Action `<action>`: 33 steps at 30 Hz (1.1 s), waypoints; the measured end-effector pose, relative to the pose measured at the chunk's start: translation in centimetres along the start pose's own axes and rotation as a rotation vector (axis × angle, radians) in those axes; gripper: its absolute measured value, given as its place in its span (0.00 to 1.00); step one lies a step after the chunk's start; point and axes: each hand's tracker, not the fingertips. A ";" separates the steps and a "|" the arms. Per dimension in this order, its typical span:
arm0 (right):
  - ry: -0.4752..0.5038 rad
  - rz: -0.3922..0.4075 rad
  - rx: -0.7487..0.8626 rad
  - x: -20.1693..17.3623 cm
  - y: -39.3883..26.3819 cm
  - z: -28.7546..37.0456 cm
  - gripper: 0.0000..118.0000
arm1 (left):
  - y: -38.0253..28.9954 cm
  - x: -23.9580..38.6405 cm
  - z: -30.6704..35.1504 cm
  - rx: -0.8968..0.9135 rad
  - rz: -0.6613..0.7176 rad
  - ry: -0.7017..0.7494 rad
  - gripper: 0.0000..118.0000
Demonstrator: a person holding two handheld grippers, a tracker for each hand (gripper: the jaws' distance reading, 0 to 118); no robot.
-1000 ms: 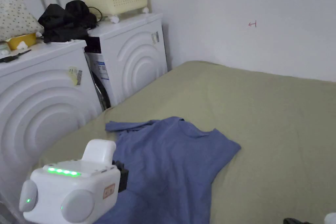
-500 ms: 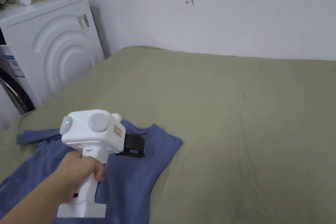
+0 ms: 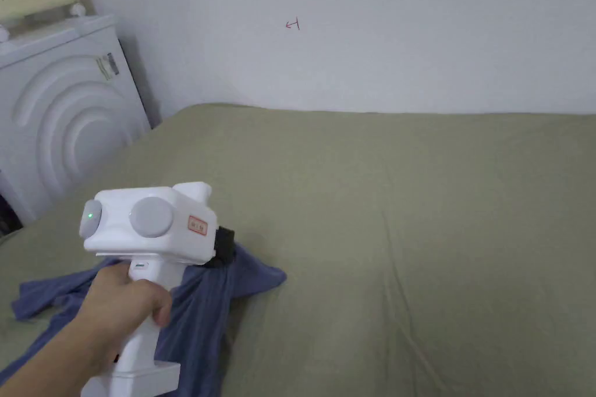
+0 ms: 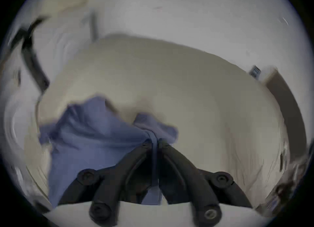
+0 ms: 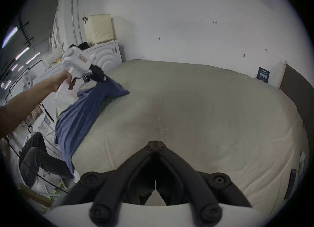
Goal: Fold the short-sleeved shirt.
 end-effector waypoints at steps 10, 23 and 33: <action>-0.098 -0.069 0.066 3.4 -1.4 8.3 0.01 | 8.8 29.6 4.3 0.098 -0.356 -0.539 0.05; -0.325 -0.188 0.106 9.9 -5.1 17.1 0.01 | -3.1 58.2 -3.9 -0.191 -0.620 -0.751 0.10; -0.333 -0.191 0.172 10.5 -4.3 19.2 0.01 | 3.1 43.2 4.3 -0.066 -0.248 -0.695 0.94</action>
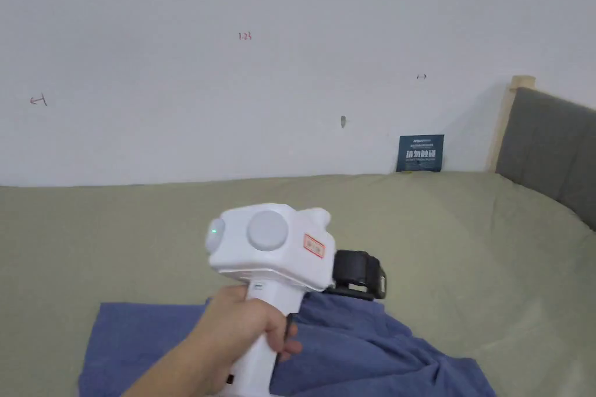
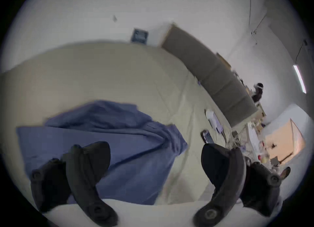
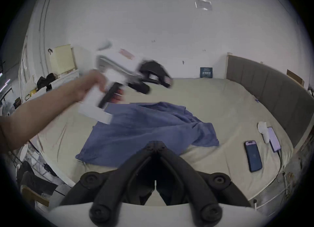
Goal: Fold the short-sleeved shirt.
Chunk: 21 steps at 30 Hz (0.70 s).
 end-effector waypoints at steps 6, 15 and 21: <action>0.011 0.031 0.063 -0.8 2.5 -1.7 0.01 | -10.4 -4.1 19.0 0.359 0.054 0.263 0.49; 0.021 -0.035 0.050 -1.7 2.5 -4.2 0.01 | -28.7 -5.5 25.0 0.485 0.196 0.601 0.00; 0.024 -0.020 0.017 -1.8 2.3 -5.4 0.01 | -25.0 -9.9 22.4 0.391 0.229 0.562 0.00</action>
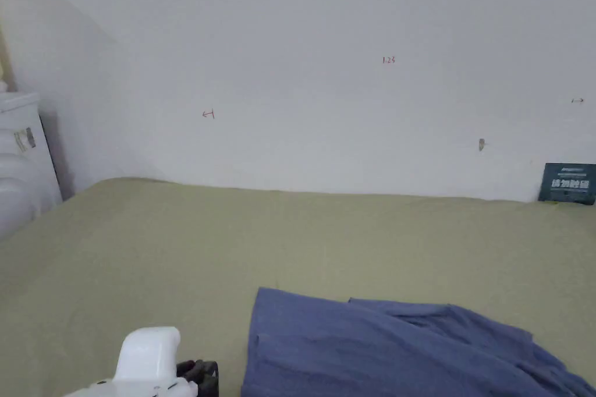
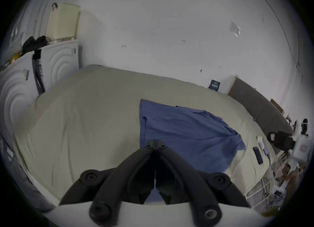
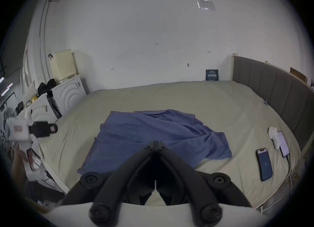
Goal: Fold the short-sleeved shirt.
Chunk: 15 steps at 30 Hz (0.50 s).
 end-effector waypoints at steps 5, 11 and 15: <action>-0.040 0.000 -0.020 1.9 0.6 -1.9 0.01 | 7.0 -0.5 -10.5 -0.122 -0.107 -0.091 0.00; -0.104 -0.020 -0.056 4.7 0.8 -4.2 0.01 | 14.2 -2.0 -27.4 -0.341 -0.154 -0.007 0.81; -0.090 -0.056 -0.095 6.6 0.3 -5.5 0.01 | 15.9 -2.5 -35.1 -0.422 -0.028 0.000 0.82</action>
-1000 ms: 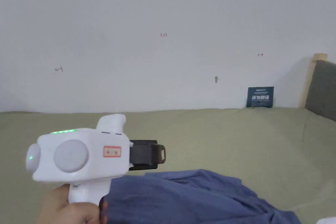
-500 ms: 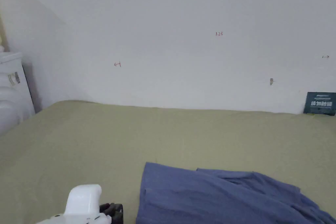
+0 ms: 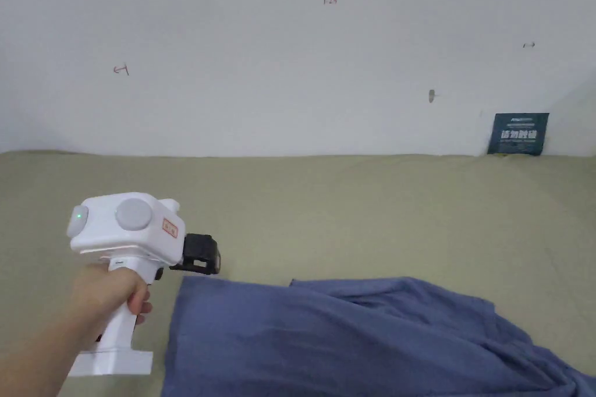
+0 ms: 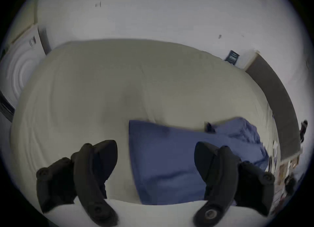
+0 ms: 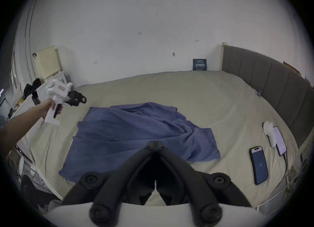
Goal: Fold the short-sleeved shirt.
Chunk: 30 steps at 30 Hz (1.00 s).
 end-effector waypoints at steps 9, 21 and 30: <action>-0.055 -0.066 -0.010 3.5 0.0 -1.6 0.01 | -3.5 3.2 -6.2 -0.116 -0.071 0.187 0.79; -0.137 -0.297 -0.227 12.7 1.1 -13.5 0.48 | -5.8 3.0 0.1 0.095 -0.040 0.018 0.00; -0.137 -0.319 -0.407 13.0 0.2 -19.1 0.27 | -6.0 1.5 2.9 0.103 -0.010 -0.032 0.00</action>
